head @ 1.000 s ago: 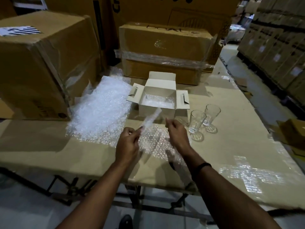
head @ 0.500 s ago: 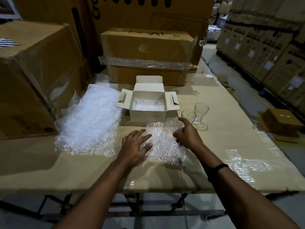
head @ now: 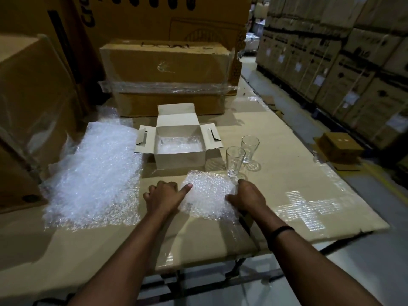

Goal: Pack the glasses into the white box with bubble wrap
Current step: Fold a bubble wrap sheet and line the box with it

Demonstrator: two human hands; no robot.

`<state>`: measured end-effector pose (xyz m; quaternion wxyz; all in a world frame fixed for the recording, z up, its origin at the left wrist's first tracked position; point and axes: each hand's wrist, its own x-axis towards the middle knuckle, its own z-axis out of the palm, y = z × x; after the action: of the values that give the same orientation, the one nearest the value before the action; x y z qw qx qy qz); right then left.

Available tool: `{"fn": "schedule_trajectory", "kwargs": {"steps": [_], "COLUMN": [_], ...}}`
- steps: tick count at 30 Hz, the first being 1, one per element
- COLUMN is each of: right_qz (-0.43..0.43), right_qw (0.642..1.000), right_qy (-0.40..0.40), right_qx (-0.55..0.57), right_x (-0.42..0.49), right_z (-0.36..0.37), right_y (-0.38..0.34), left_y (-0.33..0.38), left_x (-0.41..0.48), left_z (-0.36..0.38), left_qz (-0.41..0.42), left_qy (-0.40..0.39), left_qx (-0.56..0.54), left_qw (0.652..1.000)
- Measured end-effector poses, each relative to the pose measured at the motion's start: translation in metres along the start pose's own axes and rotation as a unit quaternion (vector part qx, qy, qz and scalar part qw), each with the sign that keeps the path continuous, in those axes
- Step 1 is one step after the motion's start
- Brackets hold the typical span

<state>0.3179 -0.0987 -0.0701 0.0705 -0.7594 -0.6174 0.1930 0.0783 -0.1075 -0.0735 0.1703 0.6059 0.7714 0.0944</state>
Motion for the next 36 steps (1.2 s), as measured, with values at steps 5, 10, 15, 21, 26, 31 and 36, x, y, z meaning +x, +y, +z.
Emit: {"fn": "schedule_trajectory", "kwargs": {"steps": [5,10,15,21,26,31,36], "right_qz": [0.042,0.055,0.003,0.028,0.042,-0.006,-0.092], "right_qw": [0.998,0.993,0.986,0.891,0.8,0.834,0.867], "right_qy": [-0.026,-0.07,-0.062,-0.051,-0.051,0.055,0.089], "right_qx": [0.041,0.079,0.152,0.451,0.597,0.549,0.481], "right_x": [0.001,0.009,0.008,-0.003,-0.001,-0.005,0.006], "right_z": [-0.002,-0.009,-0.001,0.002,0.007,0.001,-0.027], "right_y": [-0.007,-0.015,-0.025,-0.052,-0.072,-0.089,-0.111], "left_y": [0.001,0.005,-0.005,-0.024,-0.041,-0.044,-0.035], "left_x": [0.025,0.026,0.03,0.028,0.037,0.047,0.055], "left_z": [-0.006,-0.001,-0.008,-0.038,-0.053,-0.063,-0.076], "left_qz": [-0.037,-0.003,0.003,-0.007,0.03,0.069,0.075], "left_qy": [-0.076,-0.053,-0.036,-0.06,-0.055,0.069,0.201], "left_qx": [-0.08,-0.134,-0.375,-0.542,-0.517,-0.493,-0.447], "left_qw": [0.993,0.99,0.926,0.838,0.854,0.864,0.868]}}
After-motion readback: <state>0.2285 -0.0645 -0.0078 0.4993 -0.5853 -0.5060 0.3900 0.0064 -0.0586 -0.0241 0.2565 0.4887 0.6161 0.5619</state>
